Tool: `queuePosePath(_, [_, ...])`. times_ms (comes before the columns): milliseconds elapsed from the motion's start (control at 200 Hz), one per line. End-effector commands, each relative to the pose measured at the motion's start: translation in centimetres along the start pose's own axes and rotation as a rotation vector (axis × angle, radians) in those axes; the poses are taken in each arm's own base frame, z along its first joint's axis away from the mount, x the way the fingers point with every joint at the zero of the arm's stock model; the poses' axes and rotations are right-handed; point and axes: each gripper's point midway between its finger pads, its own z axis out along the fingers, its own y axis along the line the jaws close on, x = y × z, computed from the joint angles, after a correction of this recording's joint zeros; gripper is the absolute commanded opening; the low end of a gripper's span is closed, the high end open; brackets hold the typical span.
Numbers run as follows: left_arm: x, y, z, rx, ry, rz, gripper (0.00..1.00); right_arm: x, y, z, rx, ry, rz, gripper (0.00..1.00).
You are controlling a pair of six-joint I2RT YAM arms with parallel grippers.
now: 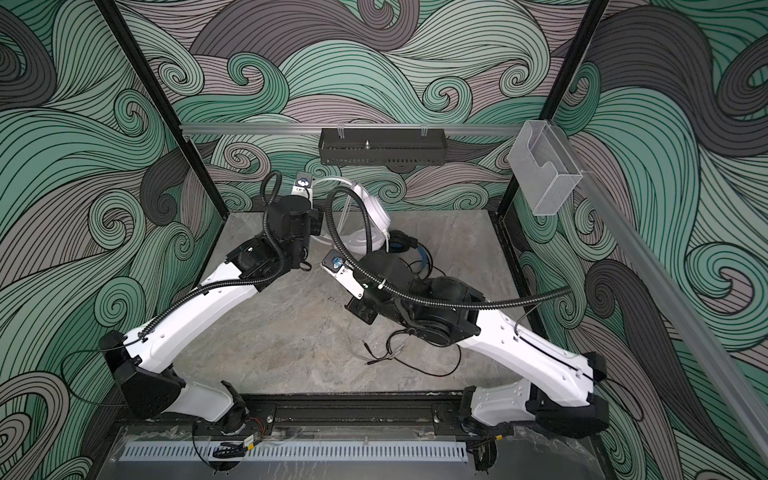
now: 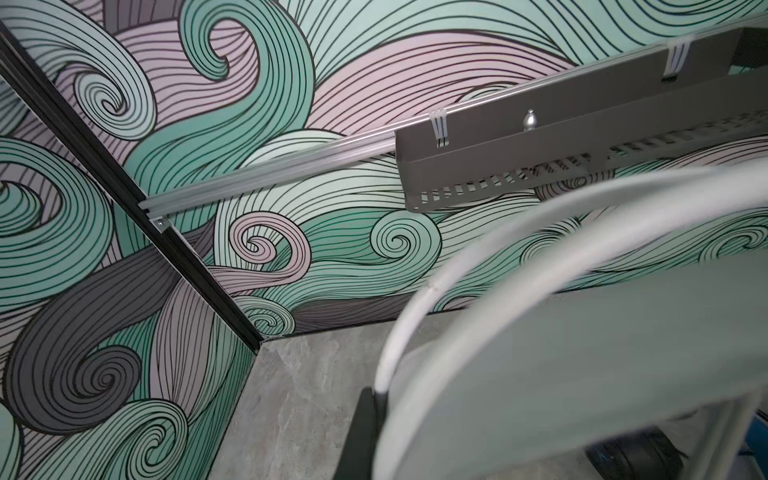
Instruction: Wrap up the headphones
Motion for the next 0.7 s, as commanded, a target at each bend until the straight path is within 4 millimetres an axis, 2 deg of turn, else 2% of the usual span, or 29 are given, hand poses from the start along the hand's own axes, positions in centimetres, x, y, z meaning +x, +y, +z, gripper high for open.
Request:
queuePosePath(0, [-3.0,4.8,-1.3,-0.148,-0.092,-0.032,0.00,-0.4,-0.5,-2.5,0.008,0.000,-0.065,0.00])
queuePosePath(320, [-3.2,4.7,-2.6,-0.070,-0.131,0.128,0.00,-0.2,-5.0,-3.5,0.253,0.068,-0.299,0.00])
queuePosePath(510, [-2.2,1.9,-3.4,0.127,-0.111,0.246,0.00,-1.9,-7.7,-3.4,0.368,0.055,-0.335,0.00])
queuePosePath(695, [0.1,-0.5,-4.6,0.325,-0.007,0.276,0.00,-4.7,-9.7,-4.3,0.430,-0.049,-0.364,0.01])
